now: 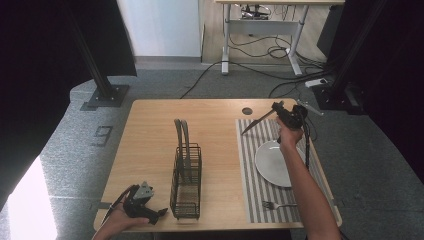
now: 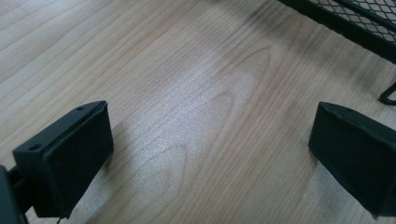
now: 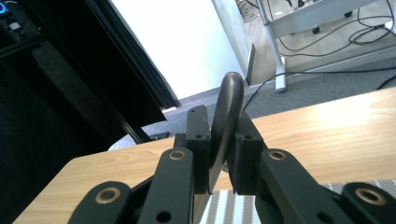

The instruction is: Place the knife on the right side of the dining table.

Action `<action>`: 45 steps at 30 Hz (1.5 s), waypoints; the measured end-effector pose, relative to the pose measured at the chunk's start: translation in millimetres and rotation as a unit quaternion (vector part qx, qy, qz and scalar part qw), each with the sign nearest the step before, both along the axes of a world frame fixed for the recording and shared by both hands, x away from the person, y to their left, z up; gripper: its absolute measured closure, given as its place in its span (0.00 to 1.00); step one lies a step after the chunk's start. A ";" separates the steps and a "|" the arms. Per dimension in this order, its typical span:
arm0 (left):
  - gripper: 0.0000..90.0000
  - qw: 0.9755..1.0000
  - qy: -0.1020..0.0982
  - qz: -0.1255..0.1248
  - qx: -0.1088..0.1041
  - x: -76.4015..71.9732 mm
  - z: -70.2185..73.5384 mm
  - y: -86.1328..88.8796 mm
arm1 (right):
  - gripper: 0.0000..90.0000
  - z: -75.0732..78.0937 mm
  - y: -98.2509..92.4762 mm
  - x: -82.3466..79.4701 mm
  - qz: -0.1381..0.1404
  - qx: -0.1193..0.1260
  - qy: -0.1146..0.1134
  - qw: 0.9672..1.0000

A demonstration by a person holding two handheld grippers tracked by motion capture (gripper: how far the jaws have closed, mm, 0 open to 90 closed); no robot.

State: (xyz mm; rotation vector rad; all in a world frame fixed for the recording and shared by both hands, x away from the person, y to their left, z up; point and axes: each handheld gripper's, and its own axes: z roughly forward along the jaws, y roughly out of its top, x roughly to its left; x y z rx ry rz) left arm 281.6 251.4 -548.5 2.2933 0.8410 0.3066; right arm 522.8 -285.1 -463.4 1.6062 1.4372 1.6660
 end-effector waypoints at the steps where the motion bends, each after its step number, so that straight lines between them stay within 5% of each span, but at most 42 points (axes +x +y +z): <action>1: 0.00 1.000 0.000 0.000 0.000 0.0 0.0 0.0 | 0.89 -2.1 -4.1 -0.1 -0.004 0.004 0.002 1.000; 15: 0.00 1.000 0.000 0.000 0.000 0.0 0.0 0.0 | 0.86 -11.1 -21.5 2.8 -0.027 0.003 0.026 0.999; 22: 0.00 1.000 0.000 0.000 0.000 0.0 0.0 0.0 | 0.81 -12.9 -27.5 1.7 -0.037 -0.034 0.050 0.997; 45: 0.00 1.000 0.000 0.001 0.000 -0.2 0.0 -0.1 | 0.75 -41.8 -53.8 -5.1 -0.041 0.001 0.100 0.994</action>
